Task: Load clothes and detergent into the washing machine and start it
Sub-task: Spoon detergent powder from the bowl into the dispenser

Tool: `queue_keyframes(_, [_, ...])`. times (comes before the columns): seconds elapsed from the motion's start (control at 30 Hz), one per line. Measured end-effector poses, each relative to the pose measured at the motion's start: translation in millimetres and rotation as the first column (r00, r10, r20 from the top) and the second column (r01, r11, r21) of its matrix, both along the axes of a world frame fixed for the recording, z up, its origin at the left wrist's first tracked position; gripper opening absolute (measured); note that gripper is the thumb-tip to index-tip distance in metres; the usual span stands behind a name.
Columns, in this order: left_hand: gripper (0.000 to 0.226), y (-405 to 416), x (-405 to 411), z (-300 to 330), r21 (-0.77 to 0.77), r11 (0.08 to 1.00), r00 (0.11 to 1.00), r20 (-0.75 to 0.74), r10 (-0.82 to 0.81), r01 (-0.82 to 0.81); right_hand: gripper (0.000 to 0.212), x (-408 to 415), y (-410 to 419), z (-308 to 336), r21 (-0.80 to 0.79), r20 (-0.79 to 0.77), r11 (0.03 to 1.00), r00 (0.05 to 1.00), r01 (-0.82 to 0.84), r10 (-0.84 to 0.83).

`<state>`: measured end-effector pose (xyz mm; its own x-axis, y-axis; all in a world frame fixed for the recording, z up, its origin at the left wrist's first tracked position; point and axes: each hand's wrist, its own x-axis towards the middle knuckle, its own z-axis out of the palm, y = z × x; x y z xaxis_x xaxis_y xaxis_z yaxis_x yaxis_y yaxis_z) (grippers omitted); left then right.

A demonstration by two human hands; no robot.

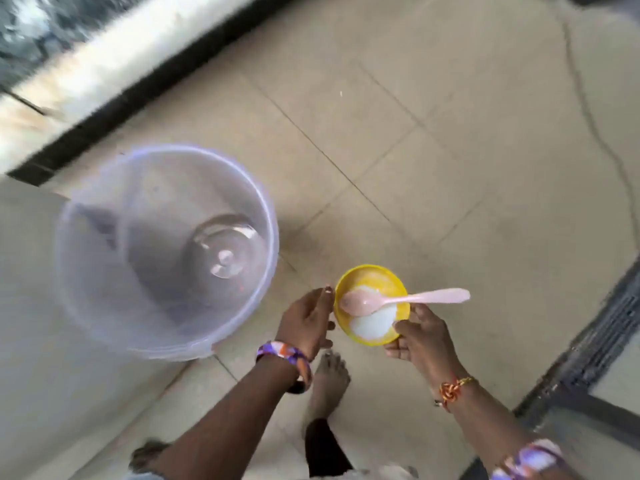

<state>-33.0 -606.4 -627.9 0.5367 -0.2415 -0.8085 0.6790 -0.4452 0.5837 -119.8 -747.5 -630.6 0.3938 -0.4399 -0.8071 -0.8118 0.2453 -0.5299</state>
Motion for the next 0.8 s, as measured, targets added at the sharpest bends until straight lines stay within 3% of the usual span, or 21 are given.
queue_keyframes(0.13, [0.042,-6.8,-15.1,-108.9,0.071,0.989,0.94,-0.307,0.148,-0.133,0.03,-13.6,-4.0,-106.9,0.041,-0.094,0.999,0.995,-0.027,0.031])
queue_keyframes(0.23, [0.048,-7.8,-11.6,-170.8,0.122,0.957,0.85,-0.439,0.29,-0.264,0.032,-1.7,-4.6,-172.6,0.093,-0.099,0.993,0.992,-0.074,0.083])
queue_keyframes(0.5, [0.051,-12.7,27.0,-257.7,0.072,0.901,0.818,-0.393,0.419,-0.427,0.049,75.0,-13.6,-261.5,0.221,-0.051,0.962,0.983,-0.161,0.176])
queue_keyframes(0.63, [0.053,-18.9,43.5,-268.8,0.026,0.875,0.801,-0.389,0.455,-0.484,0.055,103.7,-18.7,-280.3,0.21,-0.058,0.951,0.968,-0.227,0.244])
queue_keyframes(0.8, [0.042,-22.3,53.0,-267.9,-0.006,0.901,0.85,-0.334,0.407,-0.434,0.056,114.6,-19.2,-284.5,0.197,-0.054,0.968,0.984,-0.156,0.17])
